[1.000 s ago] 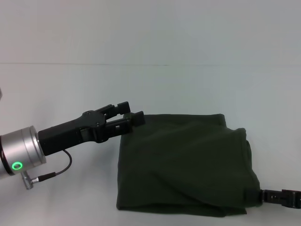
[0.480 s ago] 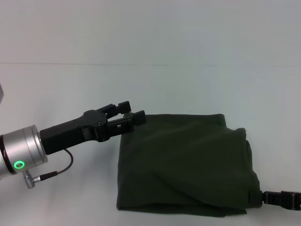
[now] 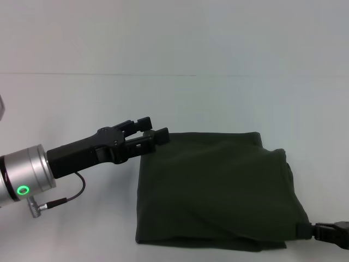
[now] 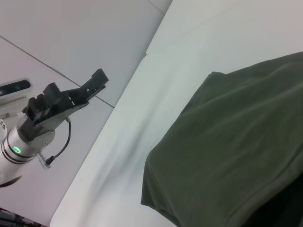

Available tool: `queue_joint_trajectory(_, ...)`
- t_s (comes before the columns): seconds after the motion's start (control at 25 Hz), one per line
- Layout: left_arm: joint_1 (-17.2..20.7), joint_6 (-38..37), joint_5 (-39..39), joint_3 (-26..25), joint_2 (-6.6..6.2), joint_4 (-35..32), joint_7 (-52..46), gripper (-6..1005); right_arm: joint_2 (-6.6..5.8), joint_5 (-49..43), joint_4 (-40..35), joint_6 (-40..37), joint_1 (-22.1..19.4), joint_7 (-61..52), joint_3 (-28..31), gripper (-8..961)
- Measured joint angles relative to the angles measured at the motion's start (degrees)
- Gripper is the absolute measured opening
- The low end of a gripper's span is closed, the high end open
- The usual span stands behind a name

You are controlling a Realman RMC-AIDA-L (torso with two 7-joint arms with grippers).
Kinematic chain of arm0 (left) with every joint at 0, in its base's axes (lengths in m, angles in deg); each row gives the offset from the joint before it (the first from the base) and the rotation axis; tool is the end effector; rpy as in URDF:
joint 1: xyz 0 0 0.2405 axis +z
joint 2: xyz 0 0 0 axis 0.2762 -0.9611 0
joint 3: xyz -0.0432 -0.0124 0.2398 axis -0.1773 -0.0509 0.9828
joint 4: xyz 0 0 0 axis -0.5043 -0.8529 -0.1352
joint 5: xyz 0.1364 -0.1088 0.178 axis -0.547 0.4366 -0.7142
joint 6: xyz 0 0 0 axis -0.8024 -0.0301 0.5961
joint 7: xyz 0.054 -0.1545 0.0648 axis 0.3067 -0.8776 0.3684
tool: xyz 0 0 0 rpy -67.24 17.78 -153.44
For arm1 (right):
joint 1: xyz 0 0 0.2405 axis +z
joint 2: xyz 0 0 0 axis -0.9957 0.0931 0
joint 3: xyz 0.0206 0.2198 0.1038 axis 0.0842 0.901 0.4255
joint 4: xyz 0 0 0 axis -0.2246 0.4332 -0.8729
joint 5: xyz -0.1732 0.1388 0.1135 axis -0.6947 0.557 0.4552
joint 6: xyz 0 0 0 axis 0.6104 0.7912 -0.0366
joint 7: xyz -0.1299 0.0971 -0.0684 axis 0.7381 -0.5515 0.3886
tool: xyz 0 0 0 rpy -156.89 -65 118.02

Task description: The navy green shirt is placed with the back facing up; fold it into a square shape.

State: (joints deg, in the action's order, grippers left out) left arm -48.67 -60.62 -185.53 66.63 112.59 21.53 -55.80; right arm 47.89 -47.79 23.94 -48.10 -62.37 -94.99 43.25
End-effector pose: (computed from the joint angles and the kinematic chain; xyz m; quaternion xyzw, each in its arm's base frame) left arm -0.2475 0.3534 -0.0303 -0.8439 -0.3414 -0.4030 0.0947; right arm 0.3447 0.2816 -0.0074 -0.8166 0.5233 0.2426 0.0208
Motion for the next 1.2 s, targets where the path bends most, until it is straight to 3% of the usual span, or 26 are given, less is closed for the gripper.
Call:
queue_joint_trajectory(0.8, -0.25, 0.52, -0.37, 0.09, 0.0, 0.07, -0.04, 847, 0.1, -0.17, 0.65, 4.9, -1.77, 3.35, 0.1, 25)
queue_joint_trajectory(1.0, -0.27, 0.52, -0.36, 0.1, 0.0, 0.1, -0.25, 845, -0.92, -0.2, 0.13, 2.87, -2.28, 4.85, -0.06, 31)
queue_joint_trajectory(1.2, -0.39, 0.5, -0.37, 0.1, 0.0, 0.09, -0.42, 843, -1.31, 0.21, 0.03, 2.0, -4.51, 12.71, 3.8, 132)
